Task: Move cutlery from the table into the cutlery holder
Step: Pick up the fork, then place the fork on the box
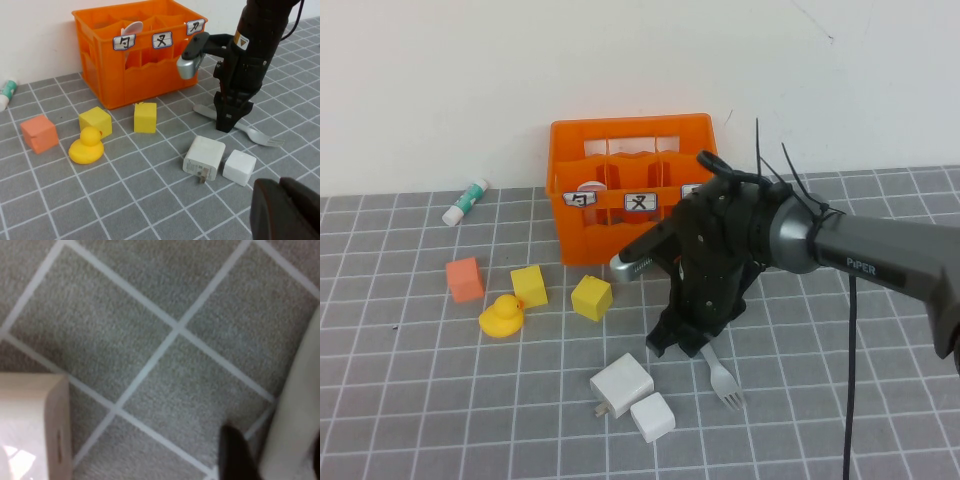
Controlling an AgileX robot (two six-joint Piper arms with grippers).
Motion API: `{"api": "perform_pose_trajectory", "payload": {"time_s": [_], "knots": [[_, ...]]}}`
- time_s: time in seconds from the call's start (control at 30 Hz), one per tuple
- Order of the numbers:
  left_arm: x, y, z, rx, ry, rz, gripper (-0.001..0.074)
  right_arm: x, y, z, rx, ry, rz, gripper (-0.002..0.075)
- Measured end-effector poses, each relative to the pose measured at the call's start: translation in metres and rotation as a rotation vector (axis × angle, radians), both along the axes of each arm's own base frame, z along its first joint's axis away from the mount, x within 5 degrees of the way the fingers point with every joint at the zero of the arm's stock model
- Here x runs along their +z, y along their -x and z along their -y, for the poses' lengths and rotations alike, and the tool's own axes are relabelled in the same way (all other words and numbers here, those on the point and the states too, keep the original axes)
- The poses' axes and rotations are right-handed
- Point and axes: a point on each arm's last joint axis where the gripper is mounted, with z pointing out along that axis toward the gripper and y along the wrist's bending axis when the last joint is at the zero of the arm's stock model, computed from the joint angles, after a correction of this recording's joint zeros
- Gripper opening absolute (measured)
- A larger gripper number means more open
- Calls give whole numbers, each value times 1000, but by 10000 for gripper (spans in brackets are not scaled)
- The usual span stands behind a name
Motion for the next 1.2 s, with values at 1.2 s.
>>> {"api": "perform_pose_trajectory", "payload": {"time_s": [1.2], "knots": [[0, 0, 0, 1, 2, -1, -1, 206, 20, -25, 308, -650, 709, 158]]}}
